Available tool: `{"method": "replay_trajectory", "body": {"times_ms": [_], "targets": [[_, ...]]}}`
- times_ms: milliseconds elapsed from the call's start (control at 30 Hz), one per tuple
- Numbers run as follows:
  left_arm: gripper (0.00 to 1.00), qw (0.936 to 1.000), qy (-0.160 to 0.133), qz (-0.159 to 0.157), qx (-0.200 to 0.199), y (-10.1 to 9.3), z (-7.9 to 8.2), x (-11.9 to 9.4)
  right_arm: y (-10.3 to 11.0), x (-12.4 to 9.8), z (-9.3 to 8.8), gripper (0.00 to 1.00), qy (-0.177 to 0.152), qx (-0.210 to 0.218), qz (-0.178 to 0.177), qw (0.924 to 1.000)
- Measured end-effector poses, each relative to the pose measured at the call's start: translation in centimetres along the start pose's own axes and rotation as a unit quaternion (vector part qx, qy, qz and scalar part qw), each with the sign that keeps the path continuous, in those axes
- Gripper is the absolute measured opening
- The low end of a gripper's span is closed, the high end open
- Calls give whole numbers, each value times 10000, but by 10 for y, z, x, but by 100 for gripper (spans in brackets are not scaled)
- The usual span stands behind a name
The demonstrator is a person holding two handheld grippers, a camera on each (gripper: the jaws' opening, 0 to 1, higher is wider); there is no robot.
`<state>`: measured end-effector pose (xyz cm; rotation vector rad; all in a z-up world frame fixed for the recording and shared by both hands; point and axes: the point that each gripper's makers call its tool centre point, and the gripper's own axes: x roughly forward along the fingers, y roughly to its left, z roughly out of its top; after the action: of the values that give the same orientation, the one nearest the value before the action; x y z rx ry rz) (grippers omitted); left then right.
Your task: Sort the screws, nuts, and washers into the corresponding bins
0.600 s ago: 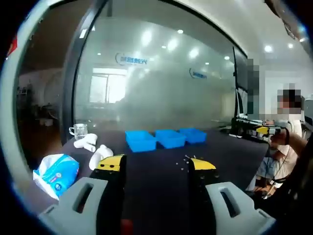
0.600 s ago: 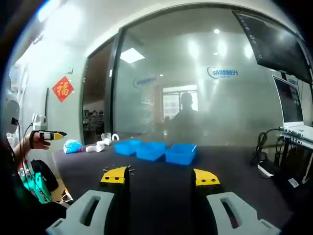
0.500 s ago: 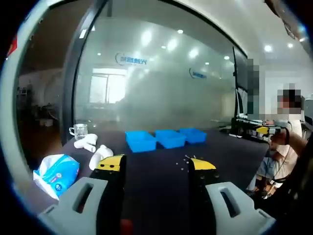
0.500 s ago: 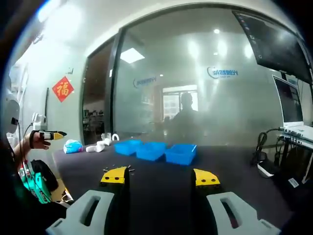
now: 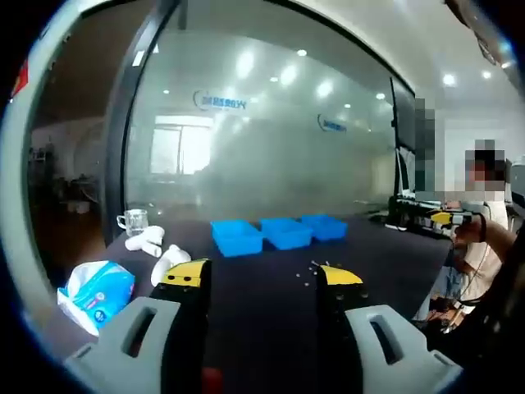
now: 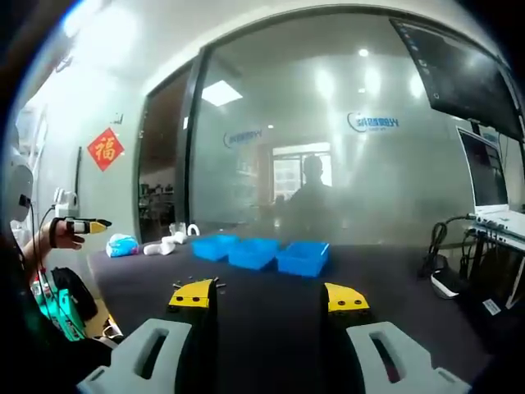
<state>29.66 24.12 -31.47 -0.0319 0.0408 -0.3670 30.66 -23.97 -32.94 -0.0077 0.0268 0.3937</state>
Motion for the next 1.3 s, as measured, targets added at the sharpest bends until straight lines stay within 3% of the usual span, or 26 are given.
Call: {"method": "replay_trajectory", "body": {"times_ms": [333,567,833,1067,1300], "targets": [[52,9999,100,-63,-15,-2,-5,0,3,1,-4,46,74,-25,97,9999],[52,9993,242,-289,54,-10,-10,2,8,3,-11,46,235,-170,233,9993],[53,9958,463,-780,106,-28,-16,6,16,5,-10,47,294,-116,514,9982],[53,9891,698,-1283,199,-46,-26,9,33,4,-10,48,354,-134,973,9945],[53,9865,749,-1440,208,-54,-27,9,43,4,-12,48,425,-210,1141,9923]]}}
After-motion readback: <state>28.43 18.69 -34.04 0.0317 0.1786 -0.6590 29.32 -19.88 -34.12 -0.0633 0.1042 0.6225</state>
